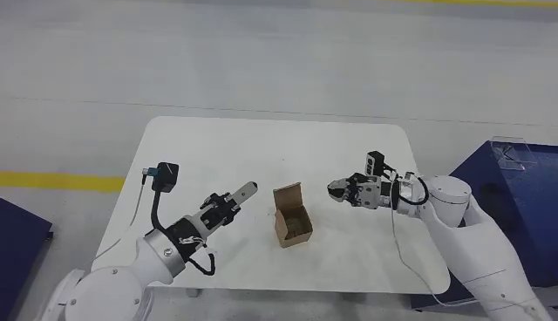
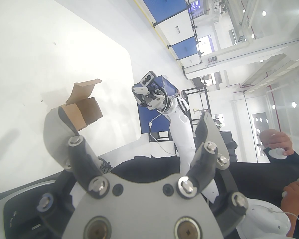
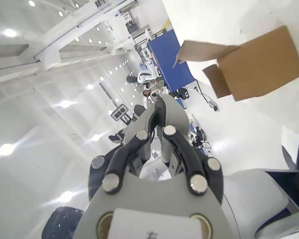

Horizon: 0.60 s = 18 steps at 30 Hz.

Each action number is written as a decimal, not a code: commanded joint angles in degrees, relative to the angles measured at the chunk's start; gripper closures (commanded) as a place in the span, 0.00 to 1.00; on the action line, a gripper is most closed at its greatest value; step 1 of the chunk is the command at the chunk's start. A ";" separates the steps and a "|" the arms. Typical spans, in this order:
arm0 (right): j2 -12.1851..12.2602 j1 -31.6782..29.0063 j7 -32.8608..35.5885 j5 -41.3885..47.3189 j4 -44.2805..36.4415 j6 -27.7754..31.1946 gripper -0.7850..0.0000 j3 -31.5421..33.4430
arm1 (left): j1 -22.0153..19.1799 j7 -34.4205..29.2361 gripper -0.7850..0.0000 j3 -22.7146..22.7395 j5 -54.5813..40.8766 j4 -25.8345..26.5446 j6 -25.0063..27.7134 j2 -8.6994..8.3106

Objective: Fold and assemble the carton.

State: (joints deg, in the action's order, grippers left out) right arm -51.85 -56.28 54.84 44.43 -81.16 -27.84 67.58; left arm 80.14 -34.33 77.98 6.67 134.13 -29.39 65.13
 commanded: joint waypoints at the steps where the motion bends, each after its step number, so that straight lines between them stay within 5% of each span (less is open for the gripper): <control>1: 0.00 0.00 -3.62 0.16 0.03 -1.14 0.03 0.00 | 0.00 0.00 0.00 0.00 0.00 0.00 0.00 0.00; 13: 0.00 0.00 -3.62 0.16 0.03 -1.14 0.00 0.00 | 0.37 -1.18 0.00 -0.56 -0.48 -1.29 -0.63 -0.03; 18: 1.24 1.44 -7.64 -22.00 -4.10 -1.53 0.00 -3.19 | -7.39 -12.92 0.00 -10.61 16.52 -9.63 -13.50 -1.05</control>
State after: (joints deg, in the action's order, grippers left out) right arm -50.91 -55.35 46.03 35.00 -84.45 -29.19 65.34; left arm 75.07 -44.07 71.00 13.31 126.30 -39.09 64.26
